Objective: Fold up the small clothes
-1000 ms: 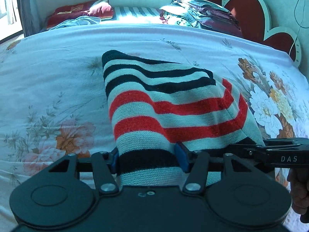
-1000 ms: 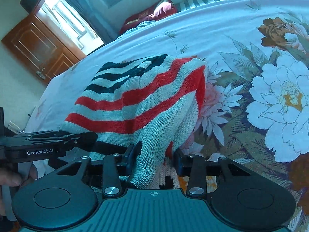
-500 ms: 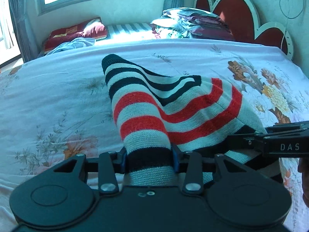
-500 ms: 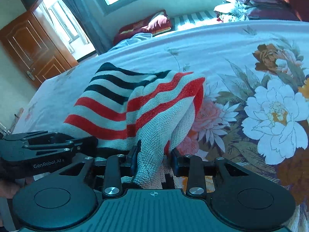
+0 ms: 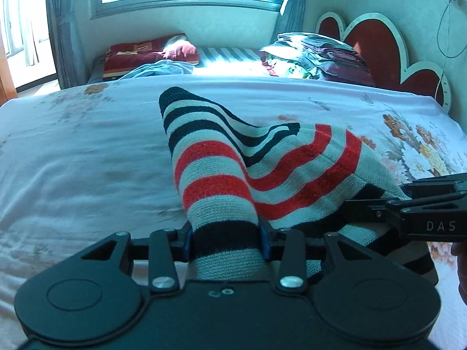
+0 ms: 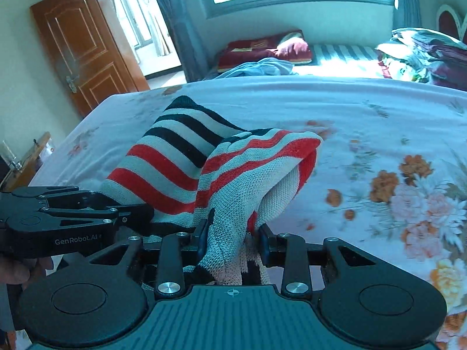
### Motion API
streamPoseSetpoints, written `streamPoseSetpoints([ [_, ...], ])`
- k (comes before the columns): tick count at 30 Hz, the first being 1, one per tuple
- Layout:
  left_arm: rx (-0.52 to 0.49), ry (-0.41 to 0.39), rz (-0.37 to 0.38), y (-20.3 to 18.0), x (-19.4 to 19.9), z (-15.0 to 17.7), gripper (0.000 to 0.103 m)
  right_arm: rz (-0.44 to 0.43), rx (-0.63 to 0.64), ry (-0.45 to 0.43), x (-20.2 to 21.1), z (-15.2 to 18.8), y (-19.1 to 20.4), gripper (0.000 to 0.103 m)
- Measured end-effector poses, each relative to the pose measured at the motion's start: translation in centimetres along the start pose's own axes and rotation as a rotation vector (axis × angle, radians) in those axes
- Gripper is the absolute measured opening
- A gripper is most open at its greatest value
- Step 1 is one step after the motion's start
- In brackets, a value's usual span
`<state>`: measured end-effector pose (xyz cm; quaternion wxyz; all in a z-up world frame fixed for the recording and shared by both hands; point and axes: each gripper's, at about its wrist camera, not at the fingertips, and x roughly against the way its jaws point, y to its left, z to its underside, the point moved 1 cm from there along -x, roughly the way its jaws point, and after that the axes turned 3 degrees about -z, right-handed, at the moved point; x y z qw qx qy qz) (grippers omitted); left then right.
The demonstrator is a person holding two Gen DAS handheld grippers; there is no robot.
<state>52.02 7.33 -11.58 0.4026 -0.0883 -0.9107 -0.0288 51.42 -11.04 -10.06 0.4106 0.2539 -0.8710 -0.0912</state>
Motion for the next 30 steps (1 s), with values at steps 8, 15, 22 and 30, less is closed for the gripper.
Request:
streamPoseSetpoints([
  [8, 0.069, 0.027, 0.045, 8.0, -0.5, 3.3, 0.046, 0.005, -0.036, 0.073, -6.3, 2.1, 4.8, 0.034],
  [15, 0.112, -0.015, 0.061, 9.1, -1.8, 4.7, 0.071, -0.031, -0.229, 0.088, -7.1, 3.8, 0.7, 0.036],
  [22, 0.066, -0.046, 0.073, 10.5, 1.6, 4.4, 0.059, 0.08, -0.167, 0.051, -4.7, 3.3, 2.0, 0.053],
  [30, -0.037, -0.035, 0.109, 8.4, 2.8, 5.5, 0.0, 0.134, 0.172, 0.057, -3.1, 3.0, 8.0, 0.013],
])
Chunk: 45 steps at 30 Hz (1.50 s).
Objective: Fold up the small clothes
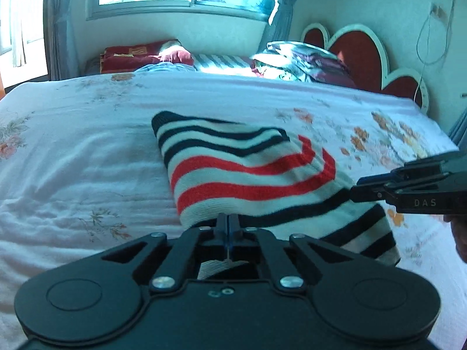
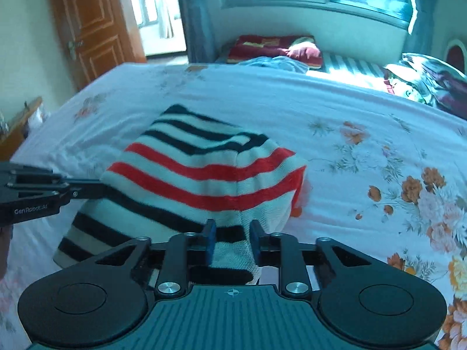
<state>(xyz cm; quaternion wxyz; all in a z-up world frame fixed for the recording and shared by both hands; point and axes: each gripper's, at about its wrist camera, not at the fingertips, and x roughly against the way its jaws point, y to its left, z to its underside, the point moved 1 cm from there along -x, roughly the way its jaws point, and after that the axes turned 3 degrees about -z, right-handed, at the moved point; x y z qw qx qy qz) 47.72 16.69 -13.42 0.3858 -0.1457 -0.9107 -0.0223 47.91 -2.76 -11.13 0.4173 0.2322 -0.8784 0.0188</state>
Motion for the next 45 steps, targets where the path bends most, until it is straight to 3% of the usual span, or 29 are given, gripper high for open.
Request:
streamPoseSetpoints([
  [2, -0.002, 0.009, 0.004, -0.7, -0.7, 0.4, 0.0, 0.086, 0.067, 0.069, -2.0, 0.8, 0.6, 0.0],
  [6, -0.013, 0.027, 0.006, -1.6, -1.7, 0.1, 0.0, 0.158, 0.074, 0.085, -3.5, 2.2, -0.4, 0.0],
  [10, -0.02, 0.018, -0.017, -2.1, -1.5, 0.3, 0.0, 0.156, 0.039, 0.075, -3.2, 2.2, -0.6, 0.0],
  [13, 0.013, 0.008, -0.022, -1.6, 0.2, 0.5, 0.0, 0.151, 0.017, 0.036, -0.3, 2.5, 0.2, 0.0],
  [18, -0.001, 0.026, -0.035, -2.5, 2.8, 2.4, 0.0, 0.07, 0.044, 0.013, 3.1, 4.5, 2.7, 0.0],
  [20, -0.002, 0.053, -0.043, -2.8, 2.9, 3.6, 0.0, 0.057, 0.056, 0.05, 2.6, 5.7, 3.3, 0.0],
  [23, 0.012, 0.084, -0.062, -3.0, 2.5, 5.5, 0.0, 0.104, 0.045, 0.1, 1.0, 7.3, 2.8, 0.0],
  [30, -0.007, 0.069, -0.136, -4.1, 2.1, 6.4, 0.0, 0.072, -0.013, 0.091, 0.6, 7.5, 1.4, 0.0],
  [33, 0.027, 0.049, -0.137, -4.8, 4.0, 6.5, 0.001, 0.068, -0.062, 0.035, 3.3, 7.7, 1.6, 0.0],
  [35, 0.053, 0.028, -0.156, -5.3, 5.8, 7.0, 0.022, 0.089, -0.071, -0.016, 5.7, 8.4, 1.8, 0.0],
  [36, 0.071, 0.013, -0.183, -5.6, 6.6, 7.4, 0.051, 0.099, -0.079, -0.033, 6.7, 8.8, 1.7, 0.001],
  [37, 0.089, -0.015, -0.208, -5.9, 7.5, 7.9, 0.085, 0.11, -0.098, -0.045, 7.7, 9.3, 1.5, 0.019],
  [38, 0.108, -0.051, -0.235, -6.3, 8.4, 8.4, 0.097, 0.124, -0.121, -0.057, 8.5, 9.7, 1.2, 0.074],
  [39, 0.126, -0.085, -0.265, -6.8, 9.4, 8.8, 0.101, 0.145, -0.149, -0.092, 9.6, 10.2, 0.9, 0.099],
  [40, 0.137, -0.084, -0.274, -7.1, 10.0, 9.2, 0.102, 0.147, -0.156, -0.137, 10.7, 10.8, 0.7, 0.102],
  [45, 0.137, -0.095, -0.277, -9.9, 13.1, 10.9, 0.102, 0.158, -0.162, -0.174, 15.3, 13.1, 0.7, 0.102],
])
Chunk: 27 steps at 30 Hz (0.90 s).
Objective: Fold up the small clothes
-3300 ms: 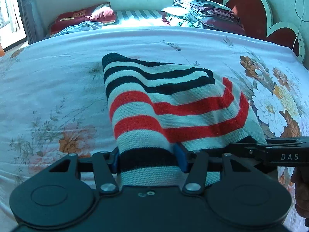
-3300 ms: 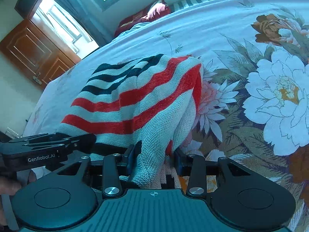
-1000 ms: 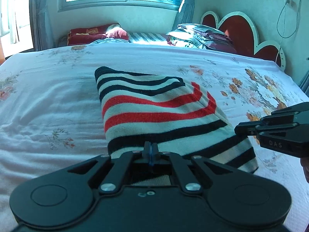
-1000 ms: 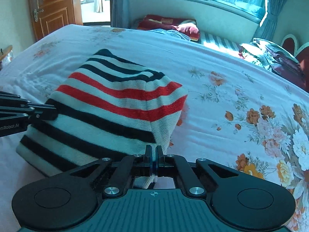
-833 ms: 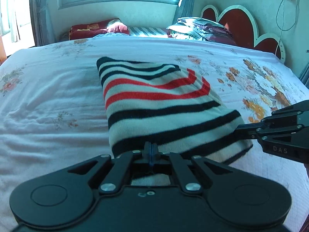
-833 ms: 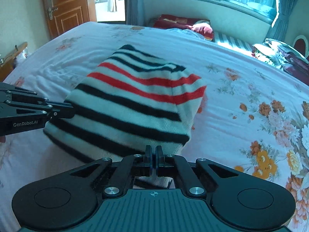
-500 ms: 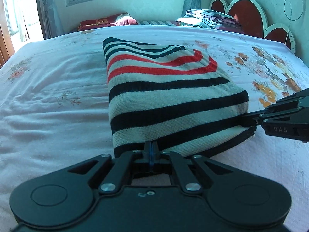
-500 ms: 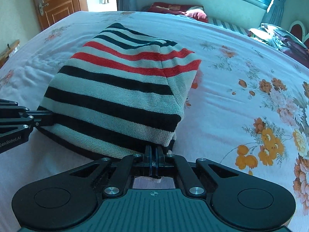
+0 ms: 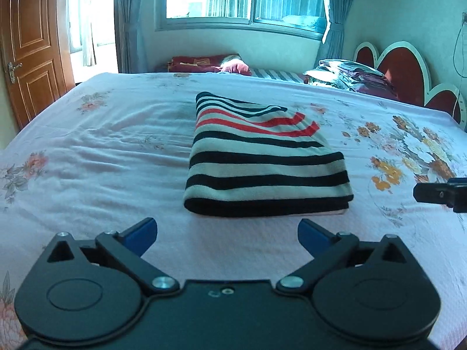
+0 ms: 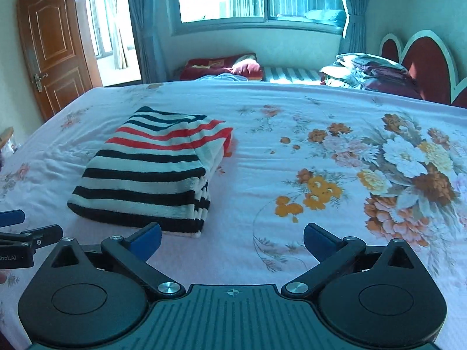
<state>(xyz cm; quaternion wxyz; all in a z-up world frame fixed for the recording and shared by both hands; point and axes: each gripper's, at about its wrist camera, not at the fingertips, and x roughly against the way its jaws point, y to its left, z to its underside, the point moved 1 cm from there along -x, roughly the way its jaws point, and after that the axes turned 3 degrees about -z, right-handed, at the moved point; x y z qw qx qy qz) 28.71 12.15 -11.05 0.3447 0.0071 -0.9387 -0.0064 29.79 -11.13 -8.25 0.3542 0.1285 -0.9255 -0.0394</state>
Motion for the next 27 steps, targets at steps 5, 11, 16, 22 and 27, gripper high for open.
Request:
streamPoseSetpoints([
  [5, -0.004, -0.042, -0.009, -2.1, 5.1, 1.2, 0.103, -0.012, 0.008, -0.049, 5.9, 2.0, 0.3, 0.103],
  [11, -0.054, -0.098, 0.012, -4.8, 11.3, 2.9, 0.103, -0.005, 0.003, -0.076, 12.8, 4.5, 0.7, 0.103],
  [16, -0.05, -0.129, 0.042, -5.9, 15.7, 4.4, 0.103, -0.004, -0.017, -0.097, 18.0, 6.4, 0.6, 0.103],
  [22, -0.031, -0.15, 0.051, -6.0, 19.0, 6.0, 0.103, -0.01, -0.011, -0.097, 21.3, 9.0, 1.5, 0.103],
  [27, -0.052, -0.167, 0.046, -6.0, 20.4, 6.7, 0.103, -0.018, 0.009, -0.105, 22.3, 9.8, 2.2, 0.103],
])
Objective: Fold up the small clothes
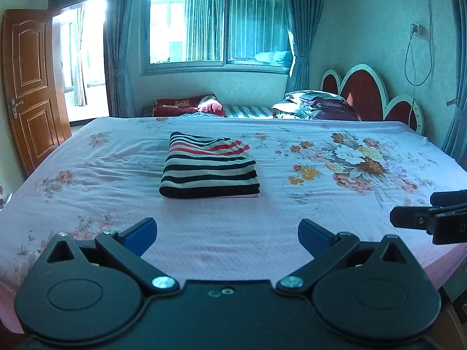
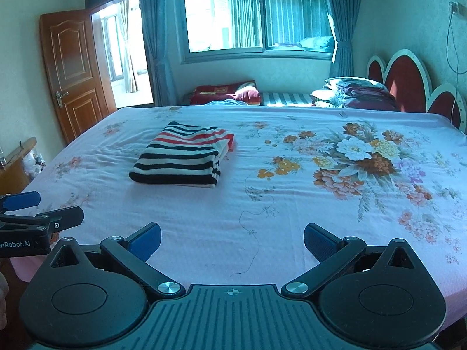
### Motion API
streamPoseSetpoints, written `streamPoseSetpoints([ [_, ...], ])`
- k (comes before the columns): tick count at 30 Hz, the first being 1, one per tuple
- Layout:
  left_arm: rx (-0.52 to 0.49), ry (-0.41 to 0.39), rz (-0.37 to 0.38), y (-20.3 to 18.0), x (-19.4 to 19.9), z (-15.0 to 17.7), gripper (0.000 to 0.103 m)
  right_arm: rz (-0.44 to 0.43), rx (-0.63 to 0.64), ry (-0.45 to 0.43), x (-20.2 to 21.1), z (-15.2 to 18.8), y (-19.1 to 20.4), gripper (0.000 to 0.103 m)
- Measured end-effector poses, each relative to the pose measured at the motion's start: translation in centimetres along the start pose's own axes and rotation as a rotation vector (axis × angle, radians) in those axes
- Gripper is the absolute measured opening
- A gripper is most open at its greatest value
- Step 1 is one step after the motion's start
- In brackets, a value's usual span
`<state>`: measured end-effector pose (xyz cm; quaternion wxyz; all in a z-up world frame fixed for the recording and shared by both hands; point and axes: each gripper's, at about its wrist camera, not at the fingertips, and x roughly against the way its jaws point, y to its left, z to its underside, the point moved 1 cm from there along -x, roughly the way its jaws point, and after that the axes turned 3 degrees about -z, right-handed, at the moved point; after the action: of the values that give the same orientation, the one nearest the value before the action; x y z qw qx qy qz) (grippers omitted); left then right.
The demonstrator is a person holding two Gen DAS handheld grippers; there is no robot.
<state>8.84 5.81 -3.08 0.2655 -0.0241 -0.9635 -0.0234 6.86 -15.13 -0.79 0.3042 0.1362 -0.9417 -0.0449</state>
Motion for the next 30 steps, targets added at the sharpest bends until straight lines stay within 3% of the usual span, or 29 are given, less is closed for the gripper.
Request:
streamPoseSetpoints([
  [30, -0.011, -0.041, 0.0, 0.7, 1.4, -0.4, 0.103, 0.014, 0.029, -0.033, 0.2, -1.0, 0.8, 0.103],
])
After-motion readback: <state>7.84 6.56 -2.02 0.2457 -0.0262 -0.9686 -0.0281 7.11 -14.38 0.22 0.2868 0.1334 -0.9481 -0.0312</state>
